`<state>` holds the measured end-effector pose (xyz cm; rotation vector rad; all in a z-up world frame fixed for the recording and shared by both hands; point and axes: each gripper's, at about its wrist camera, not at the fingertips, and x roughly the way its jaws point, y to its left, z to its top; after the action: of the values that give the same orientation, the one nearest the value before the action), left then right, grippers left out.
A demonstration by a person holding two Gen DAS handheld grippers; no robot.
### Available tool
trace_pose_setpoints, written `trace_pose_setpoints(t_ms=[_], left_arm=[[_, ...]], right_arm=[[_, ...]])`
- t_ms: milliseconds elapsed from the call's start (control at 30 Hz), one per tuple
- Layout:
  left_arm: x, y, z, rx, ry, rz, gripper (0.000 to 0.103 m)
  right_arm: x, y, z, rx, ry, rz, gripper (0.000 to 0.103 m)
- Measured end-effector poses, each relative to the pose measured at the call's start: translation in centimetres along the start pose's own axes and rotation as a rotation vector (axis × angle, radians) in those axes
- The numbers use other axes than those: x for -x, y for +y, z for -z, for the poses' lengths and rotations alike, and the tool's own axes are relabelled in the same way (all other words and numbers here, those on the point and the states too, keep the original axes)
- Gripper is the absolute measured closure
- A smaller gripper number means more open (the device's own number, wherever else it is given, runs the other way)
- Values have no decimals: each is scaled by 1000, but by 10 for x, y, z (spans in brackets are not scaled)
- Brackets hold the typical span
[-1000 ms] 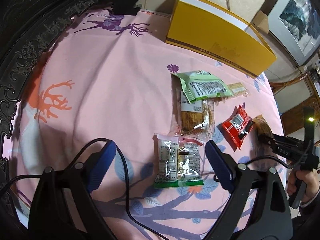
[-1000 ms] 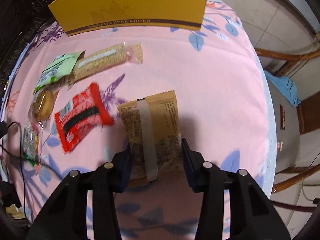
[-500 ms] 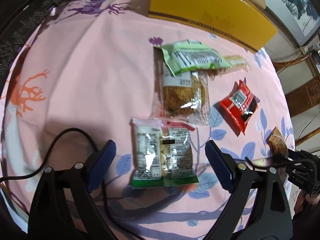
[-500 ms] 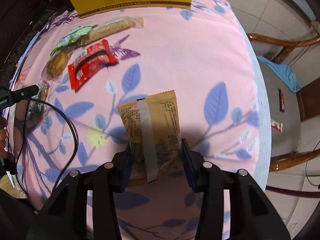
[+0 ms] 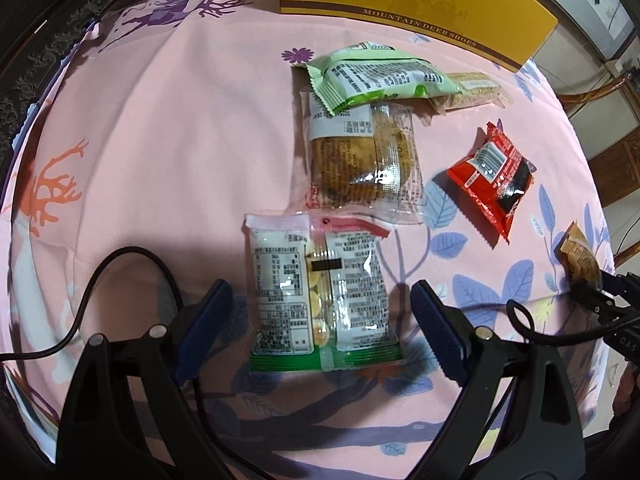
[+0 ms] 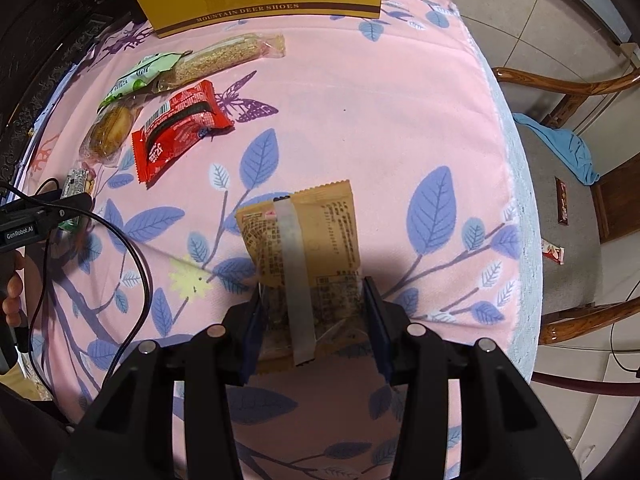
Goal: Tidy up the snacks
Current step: 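Grasp the brown bread packet with the right tool while the left tool grasps the clear printed packet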
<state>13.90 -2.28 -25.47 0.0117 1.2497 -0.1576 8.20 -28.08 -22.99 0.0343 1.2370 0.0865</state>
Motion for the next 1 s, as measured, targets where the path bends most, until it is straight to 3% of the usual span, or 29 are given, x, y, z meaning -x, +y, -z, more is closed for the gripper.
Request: trace_pose_setpoints(t_ms=[433, 500, 733, 1000], left_arm=[[-2, -7, 2, -38, 5, -57, 16], [-1, -5, 2, -34, 4, -59, 18], [6, 7, 1, -8, -11, -63, 44], [10, 18, 1, 41, -27, -23, 50]], right_arm=[[0, 2, 1, 5, -1, 13, 56], [0, 2, 1, 9, -2, 18, 56], [0, 4, 2, 25, -10, 34, 56], [0, 6, 2, 24, -14, 43, 56]])
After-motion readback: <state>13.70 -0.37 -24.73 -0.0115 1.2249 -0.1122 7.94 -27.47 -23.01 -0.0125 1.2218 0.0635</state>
